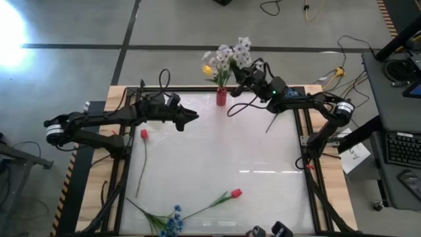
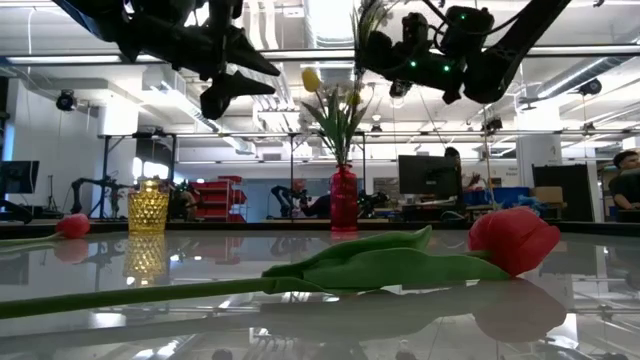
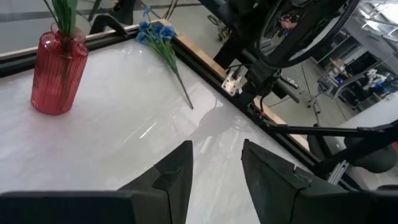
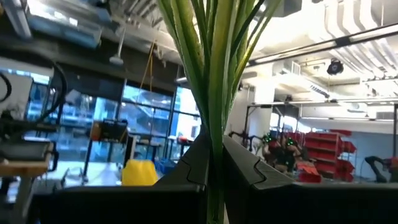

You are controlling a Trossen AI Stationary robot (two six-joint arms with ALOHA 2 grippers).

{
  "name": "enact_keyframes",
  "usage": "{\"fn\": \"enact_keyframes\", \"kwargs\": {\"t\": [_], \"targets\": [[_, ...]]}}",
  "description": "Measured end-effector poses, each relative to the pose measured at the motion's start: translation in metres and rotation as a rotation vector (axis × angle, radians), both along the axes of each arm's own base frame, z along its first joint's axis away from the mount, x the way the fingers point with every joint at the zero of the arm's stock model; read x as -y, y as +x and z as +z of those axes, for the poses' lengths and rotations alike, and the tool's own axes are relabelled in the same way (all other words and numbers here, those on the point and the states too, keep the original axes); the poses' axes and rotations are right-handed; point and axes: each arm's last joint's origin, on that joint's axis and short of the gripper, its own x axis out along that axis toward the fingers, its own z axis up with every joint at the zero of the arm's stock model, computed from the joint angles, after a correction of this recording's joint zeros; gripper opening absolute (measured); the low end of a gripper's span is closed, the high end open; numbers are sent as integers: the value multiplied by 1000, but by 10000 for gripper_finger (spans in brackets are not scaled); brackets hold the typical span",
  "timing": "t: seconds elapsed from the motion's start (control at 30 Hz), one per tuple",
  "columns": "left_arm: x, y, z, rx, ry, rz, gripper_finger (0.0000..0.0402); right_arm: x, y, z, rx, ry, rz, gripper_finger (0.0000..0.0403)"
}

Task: Sort flowers into vase by color
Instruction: Put the white flowers into the red vase

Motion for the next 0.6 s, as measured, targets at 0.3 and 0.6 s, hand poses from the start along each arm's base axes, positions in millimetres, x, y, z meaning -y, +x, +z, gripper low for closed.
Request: {"fn": "enact_keyframes", "kwargs": {"t": [0.3, 0.6], "targets": [[-2, 6, -9, -37, -16, 2, 127, 4, 6, -14, -16, -30, -20, 15], [-3, 9, -13, -51, -21, 3, 127, 6, 11, -27, -30, -7, -10, 15]]}}
